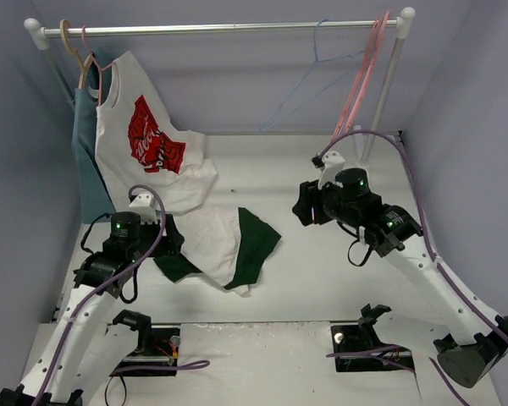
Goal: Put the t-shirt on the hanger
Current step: Move the tshirt to the center of the board
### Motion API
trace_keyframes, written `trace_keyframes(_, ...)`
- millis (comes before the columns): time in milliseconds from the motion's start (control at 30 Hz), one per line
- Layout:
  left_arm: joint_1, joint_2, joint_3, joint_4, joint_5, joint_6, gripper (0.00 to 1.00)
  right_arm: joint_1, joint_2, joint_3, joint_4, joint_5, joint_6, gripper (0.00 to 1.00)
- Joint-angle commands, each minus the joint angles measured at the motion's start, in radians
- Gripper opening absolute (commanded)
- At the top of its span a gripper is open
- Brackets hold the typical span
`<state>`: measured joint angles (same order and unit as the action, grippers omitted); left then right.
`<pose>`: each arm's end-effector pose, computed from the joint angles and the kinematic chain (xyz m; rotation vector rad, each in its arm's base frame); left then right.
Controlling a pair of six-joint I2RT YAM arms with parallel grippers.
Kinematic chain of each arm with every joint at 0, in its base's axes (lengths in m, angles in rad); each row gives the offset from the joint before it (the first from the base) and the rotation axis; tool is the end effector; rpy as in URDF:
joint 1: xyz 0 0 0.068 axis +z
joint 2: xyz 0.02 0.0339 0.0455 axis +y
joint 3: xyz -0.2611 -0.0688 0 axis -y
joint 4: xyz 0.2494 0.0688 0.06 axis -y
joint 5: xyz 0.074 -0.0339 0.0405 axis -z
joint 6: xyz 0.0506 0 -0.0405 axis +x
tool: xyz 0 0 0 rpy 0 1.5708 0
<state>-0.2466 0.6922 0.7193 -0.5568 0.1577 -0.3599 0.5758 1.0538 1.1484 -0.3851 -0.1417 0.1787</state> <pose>0.1665 -0.0501 0.2842 -0.0243 2.1378 -0.5267 0.2079 0.1435 0.3882 -0.4751 1.8500 0.6491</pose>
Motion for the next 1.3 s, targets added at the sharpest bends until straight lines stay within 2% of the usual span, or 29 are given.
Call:
trace_keyframes(0, -0.002, 0.070, 0.034, 0.034, 0.056, -0.036, 0.64, 0.028, -0.006, -0.074, 0.097, -0.014, -0.045, 0.49)
trace_keyframes(67, -0.002, 0.093, 0.032, 0.009, 0.013, -0.043, 0.64, 0.067, 0.014, -0.108, 0.152, -0.027, -0.053, 0.50)
trace_keyframes(200, 0.003, 0.101, 0.043, -0.037, -0.113, -0.068, 0.64, 0.247, 0.122, -0.156, 0.251, 0.017, -0.076, 0.58)
trace_keyframes(433, 0.040, 0.055, 0.032, -0.049, -0.177, -0.071, 0.65, 0.487, 0.372, -0.164, 0.414, 0.051, -0.090, 0.61)
trace_keyframes(667, 0.047, 0.027, 0.022, -0.049, -0.182, -0.070, 0.65, 0.562, 0.570, -0.148, 0.502, 0.051, -0.090, 0.61)
trace_keyframes(767, 0.047, 0.026, 0.022, -0.051, -0.182, -0.068, 0.65, 0.573, 0.640, -0.124, 0.522, 0.080, -0.090, 0.55)
trace_keyframes(867, 0.047, 0.027, 0.023, -0.051, -0.179, -0.068, 0.65, 0.573, 0.683, -0.102, 0.525, 0.119, -0.091, 0.29)
trace_keyframes(900, 0.049, 0.024, 0.023, -0.051, -0.179, -0.068, 0.65, 0.573, 0.681, -0.089, 0.520, 0.138, -0.090, 0.10)
trace_keyframes(933, 0.049, 0.024, 0.022, -0.052, -0.178, -0.068, 0.65, 0.573, 0.674, -0.082, 0.516, 0.174, -0.087, 0.02)
trace_keyframes(1133, 0.049, 0.018, 0.016, -0.034, -0.130, -0.065, 0.65, 0.523, 0.520, -0.023, 0.445, 0.229, -0.053, 0.00)
trace_keyframes(1267, 0.047, 0.027, 0.011, -0.017, -0.075, -0.053, 0.65, 0.373, 0.431, -0.027, 0.388, 0.104, 0.040, 0.00)
